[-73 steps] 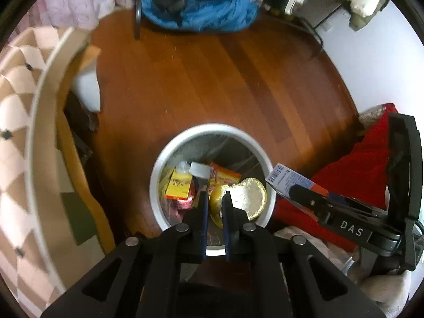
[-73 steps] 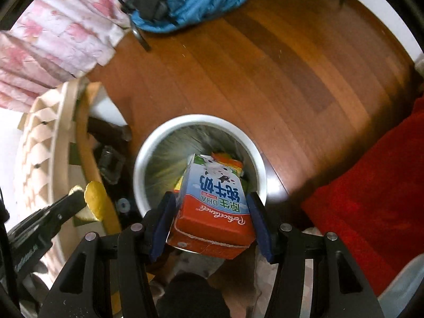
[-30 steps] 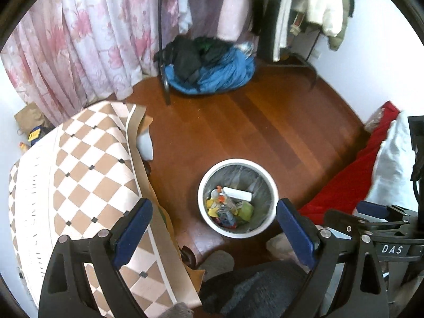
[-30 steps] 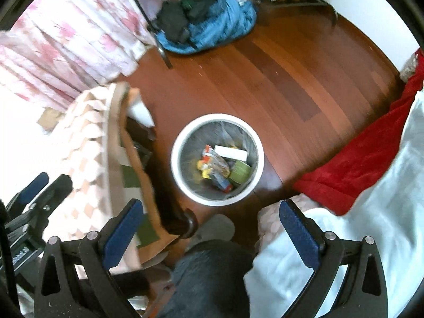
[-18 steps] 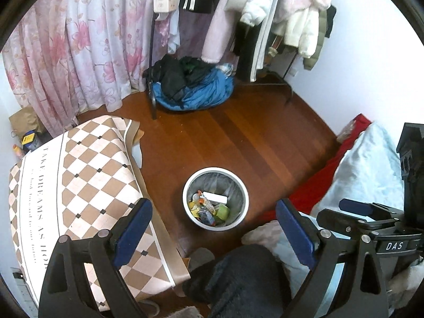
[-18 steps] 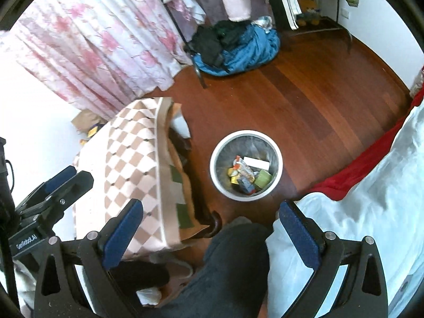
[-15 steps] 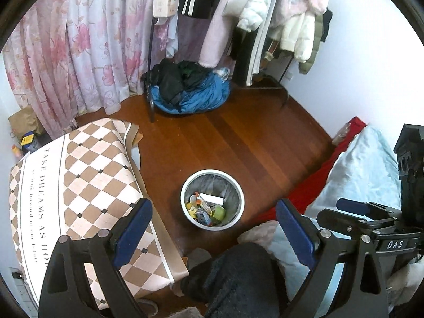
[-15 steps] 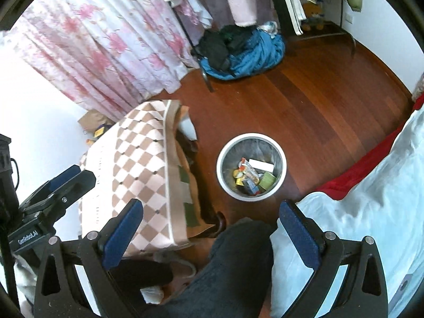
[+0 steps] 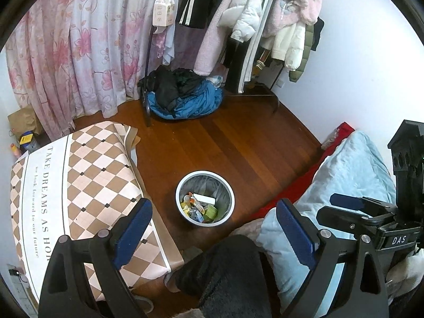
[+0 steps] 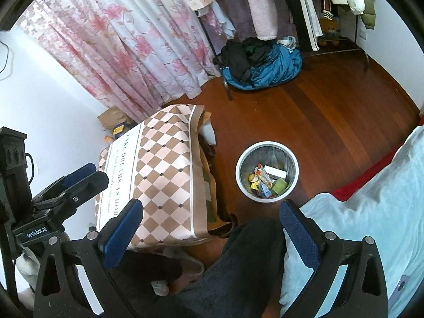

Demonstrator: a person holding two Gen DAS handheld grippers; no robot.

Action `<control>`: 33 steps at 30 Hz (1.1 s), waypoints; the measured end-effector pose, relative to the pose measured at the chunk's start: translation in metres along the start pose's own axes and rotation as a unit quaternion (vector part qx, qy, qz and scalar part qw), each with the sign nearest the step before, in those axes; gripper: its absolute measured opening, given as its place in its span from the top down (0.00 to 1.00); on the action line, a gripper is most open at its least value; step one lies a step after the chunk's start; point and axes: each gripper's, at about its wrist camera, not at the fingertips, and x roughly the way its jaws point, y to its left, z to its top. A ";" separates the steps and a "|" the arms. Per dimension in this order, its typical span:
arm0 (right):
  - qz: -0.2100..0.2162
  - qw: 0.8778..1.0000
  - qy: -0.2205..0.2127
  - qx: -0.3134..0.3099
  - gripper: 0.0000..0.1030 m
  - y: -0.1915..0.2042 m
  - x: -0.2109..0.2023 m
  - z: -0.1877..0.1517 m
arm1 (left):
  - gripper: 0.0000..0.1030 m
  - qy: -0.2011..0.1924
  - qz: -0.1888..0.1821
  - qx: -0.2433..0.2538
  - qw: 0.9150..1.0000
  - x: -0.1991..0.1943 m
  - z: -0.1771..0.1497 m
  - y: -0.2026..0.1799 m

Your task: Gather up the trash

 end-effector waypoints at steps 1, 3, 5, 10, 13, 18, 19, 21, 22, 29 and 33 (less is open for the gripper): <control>0.000 1.000 0.001 -0.001 0.00 0.000 0.000 0.000 | 0.07 0.000 0.000 -0.001 1.000 -0.001 -0.002 0.001; 0.000 1.000 0.004 -0.002 0.00 0.000 0.001 -0.002 | 0.07 0.002 -0.001 -0.002 1.000 -0.002 -0.005 0.000; -0.002 1.000 0.006 -0.003 0.00 -0.001 0.001 -0.004 | 0.07 0.004 -0.002 -0.003 1.000 -0.001 -0.008 -0.001; -0.002 1.000 0.010 -0.003 0.00 -0.001 0.001 -0.008 | 0.06 0.005 -0.007 -0.001 1.000 -0.001 -0.012 -0.002; -0.005 1.000 0.012 -0.004 0.00 0.000 0.001 -0.010 | 0.00 0.006 -0.010 0.001 1.000 -0.001 -0.012 -0.003; -0.008 1.000 0.009 -0.006 0.00 0.001 0.000 -0.013 | 0.00 0.004 -0.011 0.000 1.000 -0.001 -0.013 -0.004; -0.009 1.000 0.009 -0.007 0.00 0.001 -0.001 -0.014 | 0.00 0.005 -0.013 0.000 1.000 -0.001 -0.012 -0.006; -0.011 1.000 0.008 -0.009 0.00 0.000 -0.003 -0.015 | 0.00 0.007 -0.015 0.001 1.000 -0.001 -0.013 -0.008; -0.012 1.000 0.007 -0.011 0.00 0.000 -0.003 -0.015 | 0.00 0.007 -0.015 0.001 1.000 -0.002 -0.012 -0.009; -0.015 1.000 0.008 -0.017 0.00 0.000 -0.010 -0.020 | 0.00 0.007 -0.020 0.005 1.000 -0.004 -0.012 -0.013; -0.016 1.000 0.007 -0.015 0.00 0.002 -0.009 -0.020 | 0.00 0.007 -0.023 0.006 1.000 -0.004 -0.013 -0.014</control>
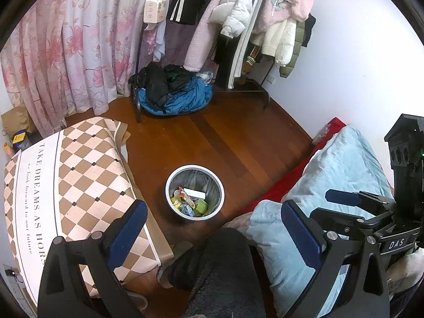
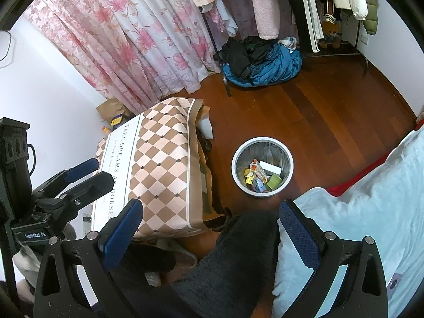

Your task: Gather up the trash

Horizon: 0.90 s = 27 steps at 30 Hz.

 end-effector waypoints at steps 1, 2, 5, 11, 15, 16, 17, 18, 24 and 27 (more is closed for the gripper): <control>0.000 1.000 0.000 0.001 0.00 -0.001 -0.001 -0.001 | 0.00 0.001 -0.001 0.000 1.000 0.000 0.000 0.000; 0.000 1.000 0.000 0.000 0.00 -0.001 -0.001 -0.001 | 0.00 0.000 0.000 0.000 1.000 0.000 -0.001 0.000; 0.000 1.000 0.000 0.000 0.00 -0.001 -0.002 0.001 | 0.00 0.001 -0.001 0.000 1.000 0.000 0.000 0.000; 0.001 1.000 0.000 -0.001 0.00 -0.001 -0.002 0.000 | 0.00 0.001 -0.003 0.000 1.000 -0.001 -0.002 0.001; -0.001 1.000 -0.001 -0.003 0.00 0.000 -0.003 0.000 | 0.00 0.000 -0.002 0.000 1.000 -0.001 -0.002 0.000; -0.001 1.000 -0.001 -0.003 0.00 0.000 -0.004 -0.001 | 0.00 0.000 -0.002 0.000 1.000 -0.002 -0.003 0.001; -0.001 1.000 -0.001 -0.003 0.00 0.000 -0.004 -0.001 | 0.00 0.000 -0.003 0.000 1.000 -0.002 -0.003 0.002; -0.001 1.000 -0.001 -0.003 0.00 0.001 -0.003 -0.001 | 0.00 -0.001 -0.003 0.000 1.000 -0.002 -0.003 0.001; 0.000 1.000 0.000 -0.004 0.00 0.001 -0.005 -0.001 | 0.00 -0.002 -0.004 -0.001 1.000 -0.003 -0.004 0.001; 0.002 1.000 0.001 -0.007 0.00 0.001 -0.006 0.000 | 0.00 -0.003 -0.003 -0.002 1.000 -0.005 -0.005 0.001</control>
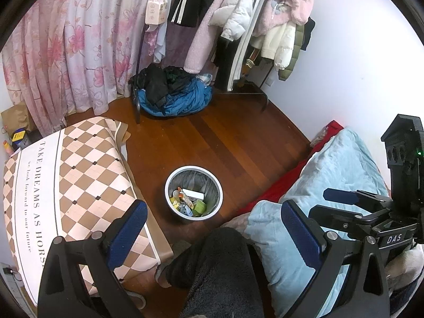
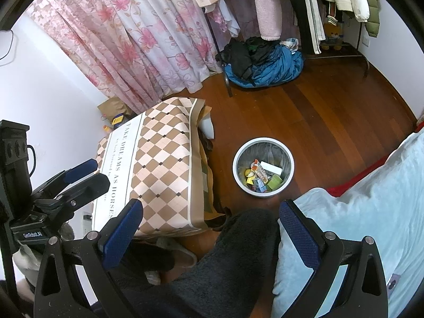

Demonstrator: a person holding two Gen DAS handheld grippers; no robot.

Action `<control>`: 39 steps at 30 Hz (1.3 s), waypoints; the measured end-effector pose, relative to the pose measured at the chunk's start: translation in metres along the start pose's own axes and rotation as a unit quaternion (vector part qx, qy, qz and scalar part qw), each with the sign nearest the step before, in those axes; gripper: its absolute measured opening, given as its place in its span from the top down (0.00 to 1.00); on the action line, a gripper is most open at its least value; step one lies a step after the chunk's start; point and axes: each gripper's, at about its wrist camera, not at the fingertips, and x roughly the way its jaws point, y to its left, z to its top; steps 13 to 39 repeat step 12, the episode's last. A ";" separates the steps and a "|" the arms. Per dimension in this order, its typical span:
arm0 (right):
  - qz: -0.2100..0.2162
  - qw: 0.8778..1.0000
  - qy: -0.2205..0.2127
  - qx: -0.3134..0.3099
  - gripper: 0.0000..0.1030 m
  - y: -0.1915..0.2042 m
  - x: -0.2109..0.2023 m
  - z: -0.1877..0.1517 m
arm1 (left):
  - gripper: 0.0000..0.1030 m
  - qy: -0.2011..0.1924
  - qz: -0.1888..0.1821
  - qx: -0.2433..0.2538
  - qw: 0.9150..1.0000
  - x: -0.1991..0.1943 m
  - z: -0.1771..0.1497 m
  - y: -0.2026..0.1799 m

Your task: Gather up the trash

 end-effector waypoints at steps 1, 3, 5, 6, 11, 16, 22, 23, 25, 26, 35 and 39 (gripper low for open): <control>0.000 1.000 0.000 0.000 0.00 0.000 0.000 0.000 | 0.00 -0.001 0.000 -0.001 1.000 0.000 0.000 -0.001; 0.001 1.000 0.001 -0.001 0.00 0.001 0.000 0.001 | 0.00 -0.001 0.001 0.001 1.000 -0.001 0.000 0.000; 0.000 1.000 0.001 -0.002 0.00 0.002 0.000 0.001 | 0.00 -0.001 0.000 0.001 1.000 -0.002 -0.001 0.002; 0.001 1.000 0.002 -0.005 0.00 0.002 -0.001 0.002 | 0.00 -0.002 0.001 -0.001 1.000 -0.003 -0.001 0.002; 0.000 1.000 0.002 -0.005 0.00 0.004 -0.001 0.003 | 0.00 -0.008 0.000 -0.008 1.000 -0.007 0.000 0.003; 0.001 1.000 0.002 -0.005 0.00 0.004 -0.001 0.003 | 0.00 -0.007 -0.002 -0.010 1.000 -0.007 0.001 0.003; 0.001 1.000 0.002 -0.005 0.00 0.004 -0.001 0.003 | 0.00 -0.007 -0.002 -0.010 1.000 -0.007 0.001 0.003; 0.001 1.000 0.002 -0.005 0.00 0.004 -0.001 0.003 | 0.00 -0.007 -0.002 -0.010 1.000 -0.007 0.001 0.003; 0.001 1.000 0.002 -0.005 0.00 0.004 -0.001 0.003 | 0.00 -0.007 -0.002 -0.010 1.000 -0.007 0.001 0.003; 0.001 1.000 0.002 -0.005 0.00 0.004 -0.001 0.003 | 0.00 -0.007 -0.002 -0.010 1.000 -0.007 0.001 0.003; 0.001 1.000 0.002 -0.005 0.00 0.004 -0.001 0.003 | 0.00 -0.007 -0.002 -0.010 1.000 -0.007 0.001 0.003; 0.001 1.000 0.002 -0.005 0.00 0.004 -0.001 0.003 | 0.00 -0.007 -0.002 -0.010 1.000 -0.007 0.001 0.003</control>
